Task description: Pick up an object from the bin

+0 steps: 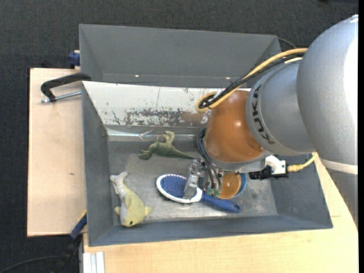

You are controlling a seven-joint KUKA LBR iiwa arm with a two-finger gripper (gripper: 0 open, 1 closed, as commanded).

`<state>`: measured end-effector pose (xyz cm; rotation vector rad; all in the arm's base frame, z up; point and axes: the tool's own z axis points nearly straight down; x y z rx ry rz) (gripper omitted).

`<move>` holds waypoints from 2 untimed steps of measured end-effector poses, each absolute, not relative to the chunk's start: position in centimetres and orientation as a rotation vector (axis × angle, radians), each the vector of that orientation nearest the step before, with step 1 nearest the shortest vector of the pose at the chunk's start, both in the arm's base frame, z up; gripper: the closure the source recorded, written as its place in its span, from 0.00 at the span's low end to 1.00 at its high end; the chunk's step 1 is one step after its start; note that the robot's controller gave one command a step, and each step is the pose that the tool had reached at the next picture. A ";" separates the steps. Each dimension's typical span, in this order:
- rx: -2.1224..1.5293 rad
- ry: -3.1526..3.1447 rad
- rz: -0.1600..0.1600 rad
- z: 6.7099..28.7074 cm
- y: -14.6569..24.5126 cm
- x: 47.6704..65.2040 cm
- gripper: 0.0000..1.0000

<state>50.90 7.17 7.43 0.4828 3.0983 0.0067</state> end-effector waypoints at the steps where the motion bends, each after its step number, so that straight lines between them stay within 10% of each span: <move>1: 0.462 3.095 0.007 17.7 7.0 53.0 1.00; 2: 0.505 3.090 0.005 23.1 5.8 53.9 1.00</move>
Offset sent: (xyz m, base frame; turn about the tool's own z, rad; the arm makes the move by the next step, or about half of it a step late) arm 0.0176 -0.0023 0.0977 -0.0114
